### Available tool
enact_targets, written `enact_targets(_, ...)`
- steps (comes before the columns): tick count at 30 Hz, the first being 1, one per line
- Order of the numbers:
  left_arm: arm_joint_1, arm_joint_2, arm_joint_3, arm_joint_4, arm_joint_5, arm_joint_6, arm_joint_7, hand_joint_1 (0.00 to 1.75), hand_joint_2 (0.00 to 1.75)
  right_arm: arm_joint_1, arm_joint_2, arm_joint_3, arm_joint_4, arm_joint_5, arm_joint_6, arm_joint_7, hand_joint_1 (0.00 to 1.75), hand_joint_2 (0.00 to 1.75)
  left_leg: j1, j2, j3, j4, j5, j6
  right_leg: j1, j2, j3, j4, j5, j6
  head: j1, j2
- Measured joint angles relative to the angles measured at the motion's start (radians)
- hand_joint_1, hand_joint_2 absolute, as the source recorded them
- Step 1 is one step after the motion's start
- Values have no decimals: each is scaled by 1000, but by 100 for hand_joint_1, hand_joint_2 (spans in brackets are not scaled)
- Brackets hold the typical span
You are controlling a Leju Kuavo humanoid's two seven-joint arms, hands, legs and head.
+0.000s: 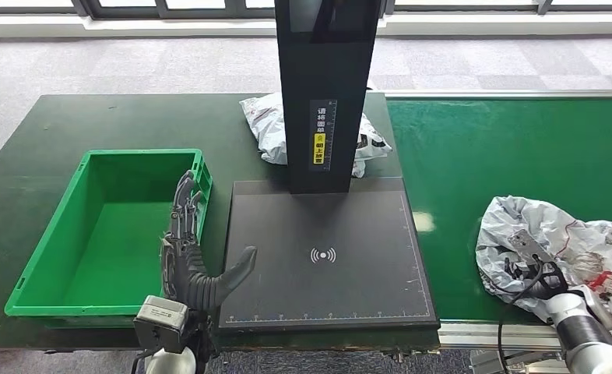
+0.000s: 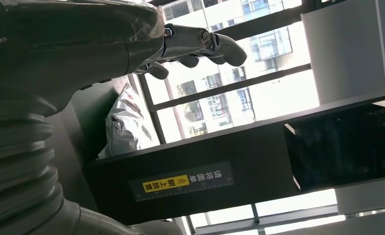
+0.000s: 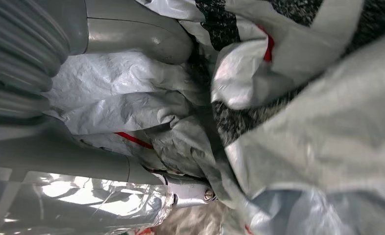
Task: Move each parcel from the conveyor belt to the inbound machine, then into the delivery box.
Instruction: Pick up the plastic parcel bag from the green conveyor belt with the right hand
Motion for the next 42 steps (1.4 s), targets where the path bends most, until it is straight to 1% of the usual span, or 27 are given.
enact_targets(3,-6,0,0,8,-4,-3,2,0,175,3,6,8,0,32,83,22,0,175,0,0,0,0,0,0,0,0,0,0,0,0,0,0)
enact_targets(5,-10,0,0,12,-7,-9,3,0,175,2,6,21,0,50,140,20,0,175,0,0,0,0,0,0,0,0,0,0,0,0,0,0)
enact_targets(6,-11,0,0,14,-8,-12,4,0,175,2,6,28,0,58,174,11,31,175,0,1,1,0,0,0,0,1,0,0,0,0,0,0)
enact_targets(9,-18,0,0,23,-10,-21,3,0,175,0,1,55,0,77,266,-38,162,175,1,2,3,0,0,0,1,2,2,-1,0,0,0,0)
enact_targets(10,-21,0,0,26,-10,-25,2,0,175,0,-2,65,0,81,289,-58,175,175,1,2,4,0,0,0,1,2,3,-1,0,0,0,0)
enact_targets(13,-26,0,0,34,-10,-36,1,0,175,1,-12,100,-3,87,343,-119,175,175,2,4,7,0,-2,0,2,4,6,-2,0,0,0,0)
enact_targets(16,-28,0,0,37,-12,-41,5,0,175,-1,-20,140,-11,90,374,-156,175,175,2,6,9,0,-2,1,2,6,9,-2,0,0,0,0)
enact_targets(22,-29,0,0,37,-20,-41,15,0,175,-19,-21,200,-26,94,389,-164,175,175,2,9,12,0,-3,1,2,9,11,-2,0,0,0,0)
enact_targets(27,-26,0,0,26,-22,-33,15,0,175,-41,-14,226,-30,79,383,-205,175,175,2,10,10,0,-2,1,2,10,12,-2,1,0,0,0)
enact_targets(30,-20,4,1,13,-23,-22,15,0,175,-58,5,232,-30,47,382,-246,175,175,2,10,8,0,-2,1,2,10,11,-2,1,0,0,0)
enact_targets(35,5,8,7,-6,-28,6,11,0,175,-75,57,243,-57,-27,356,-357,175,175,2,6,8,0,0,0,2,7,8,0,2,1,0,0)
enact_targets(39,22,8,12,-17,-34,33,-4,0,175,-71,98,244,-151,-188,342,-480,175,175,2,5,7,0,0,0,2,7,7,0,2,1,0,0)
enact_targets(42,29,8,15,-22,-37,42,-11,0,175,-68,119,253,-229,-262,331,-501,175,175,2,5,6,0,0,0,2,7,6,0,2,1,0,0)
